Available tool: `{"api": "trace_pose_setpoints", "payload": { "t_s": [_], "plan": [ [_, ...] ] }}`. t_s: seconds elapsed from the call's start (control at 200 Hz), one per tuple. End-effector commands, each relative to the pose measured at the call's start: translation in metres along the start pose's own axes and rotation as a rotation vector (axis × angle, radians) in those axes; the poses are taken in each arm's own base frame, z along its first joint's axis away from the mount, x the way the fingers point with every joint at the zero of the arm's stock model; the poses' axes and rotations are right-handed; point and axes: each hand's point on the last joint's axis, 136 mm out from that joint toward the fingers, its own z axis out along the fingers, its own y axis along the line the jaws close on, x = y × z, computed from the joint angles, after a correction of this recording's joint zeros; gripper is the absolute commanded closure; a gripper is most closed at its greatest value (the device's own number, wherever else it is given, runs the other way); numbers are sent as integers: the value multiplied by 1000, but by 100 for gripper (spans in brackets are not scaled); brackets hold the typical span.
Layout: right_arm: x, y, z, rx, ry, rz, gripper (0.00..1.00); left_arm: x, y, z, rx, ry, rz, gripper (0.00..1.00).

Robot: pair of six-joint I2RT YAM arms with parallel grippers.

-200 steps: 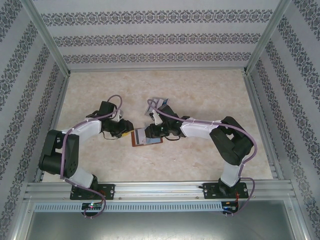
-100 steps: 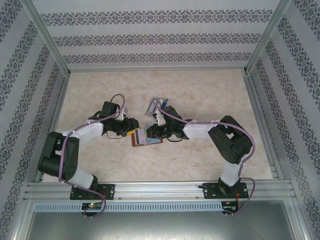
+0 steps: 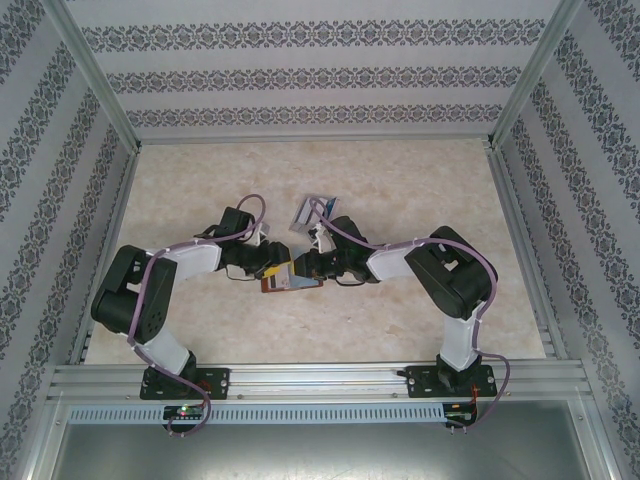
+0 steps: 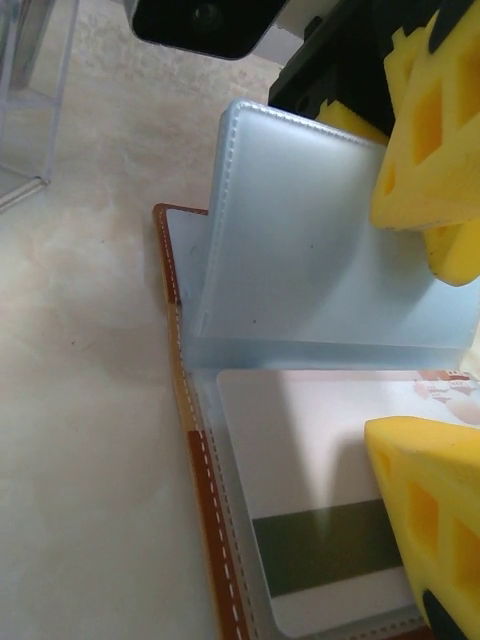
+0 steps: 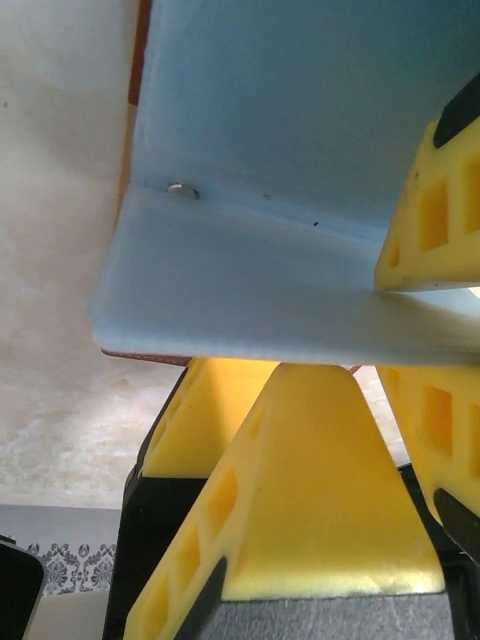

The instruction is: Put the credit cards into the card holder

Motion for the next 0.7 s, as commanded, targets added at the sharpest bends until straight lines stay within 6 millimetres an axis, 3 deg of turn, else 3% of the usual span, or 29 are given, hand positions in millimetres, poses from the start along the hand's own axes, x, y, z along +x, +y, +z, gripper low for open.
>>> {"api": "trace_pose_setpoints", "payload": {
  "t_s": [0.0, 0.085, 0.235, 0.39, 0.635, 0.699],
  "plan": [
    [0, -1, -1, -8, -4, -17, 75, -12, -15, 2, 10, -27, 38, 46],
    [1, -4, -3, 11, -15, -12, 65, -12, -18, 2, 9, -25, 43, 46],
    [-1, -4, -11, 23, -36, -20, 62, -13, -17, 2, 1, -25, 46, 48],
    [-2, -12, -19, 40, -55, -15, 62, -11, -14, 6, -1, -13, 31, 60],
    [-4, -15, -30, 68, -82, -25, 61, -7, -6, 6, -33, -5, 27, 65],
    [-4, -14, -32, 70, -83, -29, 67, -7, -6, 7, -34, -3, 27, 66]
  ]
}}
